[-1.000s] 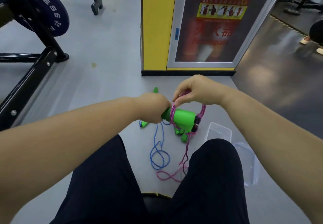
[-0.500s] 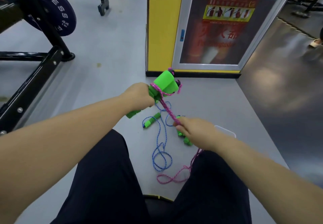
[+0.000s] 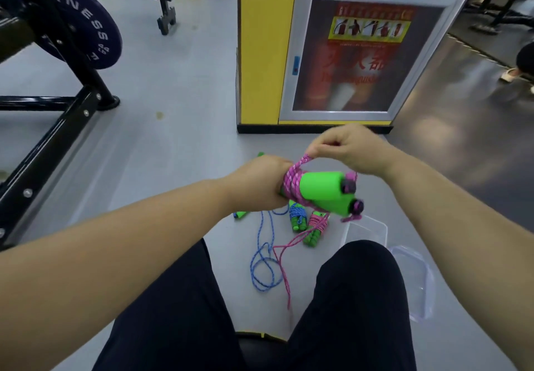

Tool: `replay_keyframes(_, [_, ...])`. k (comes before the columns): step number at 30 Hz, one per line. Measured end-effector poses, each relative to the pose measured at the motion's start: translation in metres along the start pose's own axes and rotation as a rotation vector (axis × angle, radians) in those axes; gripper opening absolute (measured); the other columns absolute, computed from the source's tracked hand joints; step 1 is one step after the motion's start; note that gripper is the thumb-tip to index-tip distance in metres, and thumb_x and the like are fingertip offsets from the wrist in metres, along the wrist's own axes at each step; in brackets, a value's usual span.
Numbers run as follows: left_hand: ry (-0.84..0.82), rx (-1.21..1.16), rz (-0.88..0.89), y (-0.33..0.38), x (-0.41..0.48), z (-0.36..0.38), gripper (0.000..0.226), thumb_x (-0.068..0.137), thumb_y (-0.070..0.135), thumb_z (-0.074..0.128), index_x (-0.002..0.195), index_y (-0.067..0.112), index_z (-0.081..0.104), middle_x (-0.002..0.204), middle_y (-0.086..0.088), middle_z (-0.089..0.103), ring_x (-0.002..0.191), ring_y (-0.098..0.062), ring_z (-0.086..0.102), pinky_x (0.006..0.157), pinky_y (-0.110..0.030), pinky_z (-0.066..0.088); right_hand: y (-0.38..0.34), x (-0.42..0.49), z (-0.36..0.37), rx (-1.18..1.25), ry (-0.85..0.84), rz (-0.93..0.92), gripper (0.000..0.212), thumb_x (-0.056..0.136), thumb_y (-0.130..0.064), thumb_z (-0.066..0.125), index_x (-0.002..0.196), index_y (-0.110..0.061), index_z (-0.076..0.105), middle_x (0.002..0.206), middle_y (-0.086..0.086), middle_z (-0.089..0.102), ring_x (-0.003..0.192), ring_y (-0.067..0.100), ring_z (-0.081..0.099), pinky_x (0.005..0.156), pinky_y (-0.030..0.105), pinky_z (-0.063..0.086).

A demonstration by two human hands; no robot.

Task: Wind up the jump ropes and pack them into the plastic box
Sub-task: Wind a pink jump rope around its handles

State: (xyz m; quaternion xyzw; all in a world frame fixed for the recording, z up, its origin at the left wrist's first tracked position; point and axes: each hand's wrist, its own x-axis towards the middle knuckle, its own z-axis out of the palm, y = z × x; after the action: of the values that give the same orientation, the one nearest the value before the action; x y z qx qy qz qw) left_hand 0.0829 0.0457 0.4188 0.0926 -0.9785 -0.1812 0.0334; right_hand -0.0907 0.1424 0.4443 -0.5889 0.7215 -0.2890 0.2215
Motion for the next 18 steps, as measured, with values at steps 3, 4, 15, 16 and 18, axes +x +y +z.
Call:
replay_keyframes(3, [0.11, -0.164, -0.086, 0.0, -0.003, -0.003, 0.016, 0.074, 0.006, 0.065, 0.089, 0.002, 0.061, 0.078, -0.011, 0.061, 0.072, -0.029, 0.051, 0.064, -0.032, 0.04, 0.016, -0.019, 0.023, 0.185, 0.008, 0.1, 0.012, 0.081, -0.005, 0.058, 0.085, -0.013, 0.066, 0.071, -0.022, 0.063, 0.06, -0.012, 0.057, 0.067, 0.011, 0.044])
replay_keyframes(4, [0.119, -0.227, -0.127, -0.002, -0.004, -0.001, 0.023, 0.073, 0.006, 0.066, 0.095, 0.004, 0.059, 0.077, -0.007, 0.059, 0.071, -0.026, 0.051, 0.064, -0.03, 0.041, 0.021, -0.024, 0.034, 0.15, -0.01, 0.123, 0.014, 0.082, -0.003, 0.054, 0.082, -0.014, 0.063, 0.068, -0.02, 0.056, 0.054, -0.011, 0.052, 0.06, 0.008, 0.041])
replay_keyframes(15, [0.342, -0.412, -0.622, -0.049, 0.01, -0.029, 0.018, 0.076, 0.008, 0.067, 0.093, 0.011, 0.063, 0.078, -0.01, 0.06, 0.069, -0.025, 0.054, 0.051, -0.022, 0.04, 0.057, -0.048, 0.09, -0.079, -0.032, 0.331, 0.02, 0.096, -0.031, 0.046, 0.104, -0.014, 0.054, 0.083, 0.0, 0.055, 0.074, 0.015, 0.05, 0.059, 0.017, 0.037])
replay_keyframes(16, [0.353, -0.351, -0.644, -0.055, 0.011, -0.035, 0.014, 0.078, 0.008, 0.064, 0.091, 0.01, 0.062, 0.079, -0.013, 0.06, 0.071, -0.026, 0.055, 0.053, -0.026, 0.039, 0.057, -0.048, 0.09, -0.135, -0.05, 0.31, 0.018, 0.097, -0.03, 0.045, 0.101, -0.014, 0.054, 0.084, 0.003, 0.057, 0.077, 0.019, 0.051, 0.063, 0.025, 0.037])
replay_keyframes(18, [0.356, -0.177, -0.661, -0.065, 0.014, -0.04, 0.012, 0.081, 0.008, 0.058, 0.092, 0.005, 0.061, 0.086, -0.02, 0.062, 0.079, -0.034, 0.06, 0.06, -0.027, 0.038, 0.049, -0.048, 0.091, -0.326, -0.112, 0.192, 0.021, 0.098, -0.035, 0.041, 0.093, -0.017, 0.051, 0.087, 0.008, 0.06, 0.079, 0.024, 0.053, 0.069, 0.034, 0.039])
